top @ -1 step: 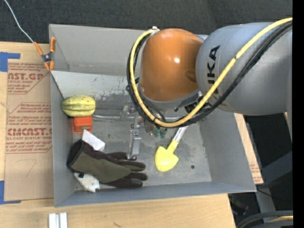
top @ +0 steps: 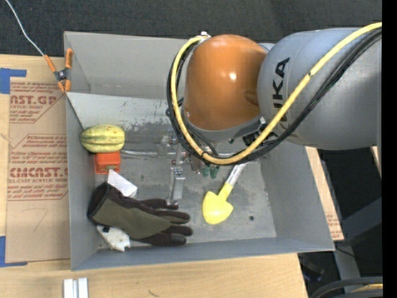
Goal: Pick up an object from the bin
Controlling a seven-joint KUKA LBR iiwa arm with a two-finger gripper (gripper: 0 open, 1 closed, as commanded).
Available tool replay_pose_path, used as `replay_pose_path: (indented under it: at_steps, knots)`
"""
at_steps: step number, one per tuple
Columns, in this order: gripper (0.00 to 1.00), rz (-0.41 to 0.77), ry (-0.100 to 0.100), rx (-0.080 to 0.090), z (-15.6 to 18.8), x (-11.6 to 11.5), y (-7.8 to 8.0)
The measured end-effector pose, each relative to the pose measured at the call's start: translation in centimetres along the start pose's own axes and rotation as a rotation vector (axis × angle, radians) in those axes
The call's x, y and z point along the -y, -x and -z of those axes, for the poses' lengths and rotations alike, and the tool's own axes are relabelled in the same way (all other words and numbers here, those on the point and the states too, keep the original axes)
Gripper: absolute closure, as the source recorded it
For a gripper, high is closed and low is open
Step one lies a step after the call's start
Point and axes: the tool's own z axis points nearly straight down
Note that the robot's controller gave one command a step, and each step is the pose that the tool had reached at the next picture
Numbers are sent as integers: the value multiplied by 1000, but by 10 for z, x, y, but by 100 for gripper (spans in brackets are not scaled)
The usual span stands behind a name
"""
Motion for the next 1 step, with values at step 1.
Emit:
replay_pose_path:
  at_steps: [1]
  knots:
    - [0,29,2,-2,-121,3,-28]
